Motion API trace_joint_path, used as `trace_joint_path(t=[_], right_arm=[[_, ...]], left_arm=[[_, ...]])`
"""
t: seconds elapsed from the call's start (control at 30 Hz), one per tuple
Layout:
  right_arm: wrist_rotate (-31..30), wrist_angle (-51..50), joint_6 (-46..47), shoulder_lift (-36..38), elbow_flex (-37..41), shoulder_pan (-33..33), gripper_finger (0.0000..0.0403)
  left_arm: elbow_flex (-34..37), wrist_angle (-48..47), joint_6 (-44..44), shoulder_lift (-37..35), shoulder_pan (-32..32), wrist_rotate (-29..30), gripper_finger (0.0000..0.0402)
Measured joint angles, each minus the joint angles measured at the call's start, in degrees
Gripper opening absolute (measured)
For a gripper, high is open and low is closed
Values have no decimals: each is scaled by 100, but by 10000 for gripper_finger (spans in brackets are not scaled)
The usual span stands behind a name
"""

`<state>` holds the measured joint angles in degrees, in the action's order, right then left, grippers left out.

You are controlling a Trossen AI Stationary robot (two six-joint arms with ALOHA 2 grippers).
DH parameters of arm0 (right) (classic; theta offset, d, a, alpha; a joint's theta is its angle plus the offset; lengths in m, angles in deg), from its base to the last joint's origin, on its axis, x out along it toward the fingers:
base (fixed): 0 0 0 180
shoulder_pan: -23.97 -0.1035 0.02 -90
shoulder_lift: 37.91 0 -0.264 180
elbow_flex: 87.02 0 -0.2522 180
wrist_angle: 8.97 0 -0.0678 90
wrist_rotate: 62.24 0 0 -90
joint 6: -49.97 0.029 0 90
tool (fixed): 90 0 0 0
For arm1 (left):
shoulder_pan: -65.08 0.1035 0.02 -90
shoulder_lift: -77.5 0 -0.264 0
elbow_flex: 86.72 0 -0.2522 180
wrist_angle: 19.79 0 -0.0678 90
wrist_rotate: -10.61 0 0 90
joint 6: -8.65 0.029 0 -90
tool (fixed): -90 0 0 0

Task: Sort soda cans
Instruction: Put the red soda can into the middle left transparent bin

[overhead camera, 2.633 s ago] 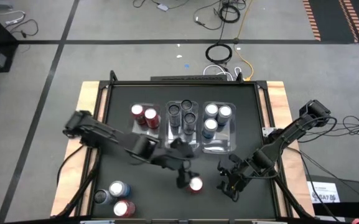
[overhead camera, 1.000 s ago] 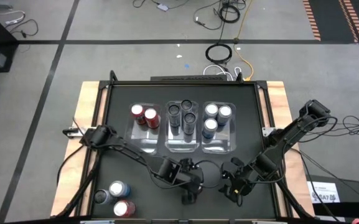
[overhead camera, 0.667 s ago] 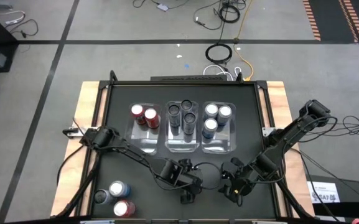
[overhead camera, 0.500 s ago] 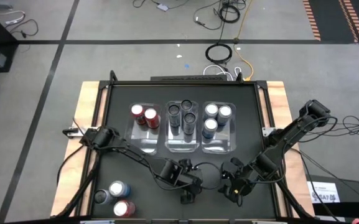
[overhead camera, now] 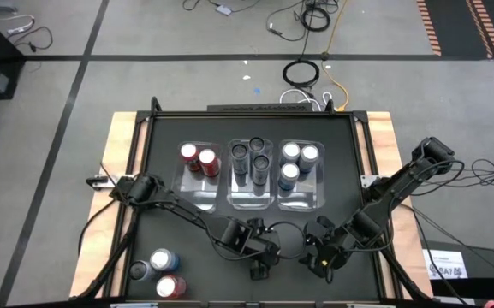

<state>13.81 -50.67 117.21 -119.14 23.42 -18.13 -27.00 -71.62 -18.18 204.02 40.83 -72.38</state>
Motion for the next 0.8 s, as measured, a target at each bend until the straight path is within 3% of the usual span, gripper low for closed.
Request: trace_joint_path(t=[0.27,0.47,0.67,0.8], right_arm=[[1,36,4,0,0,1,311],[2,37,4,0,0,1,311],[4,40,22,-2,0,2,311],[-122,63,102,-2,-1,10,311]], left_arm=[[2,-464,-381,-272,68,-124,322],[2,-938,-432,-810,167,298,322],[2,-1929,-430,-1589,173,659,322],[2,-2697,-423,-2157,162,1209,322]])
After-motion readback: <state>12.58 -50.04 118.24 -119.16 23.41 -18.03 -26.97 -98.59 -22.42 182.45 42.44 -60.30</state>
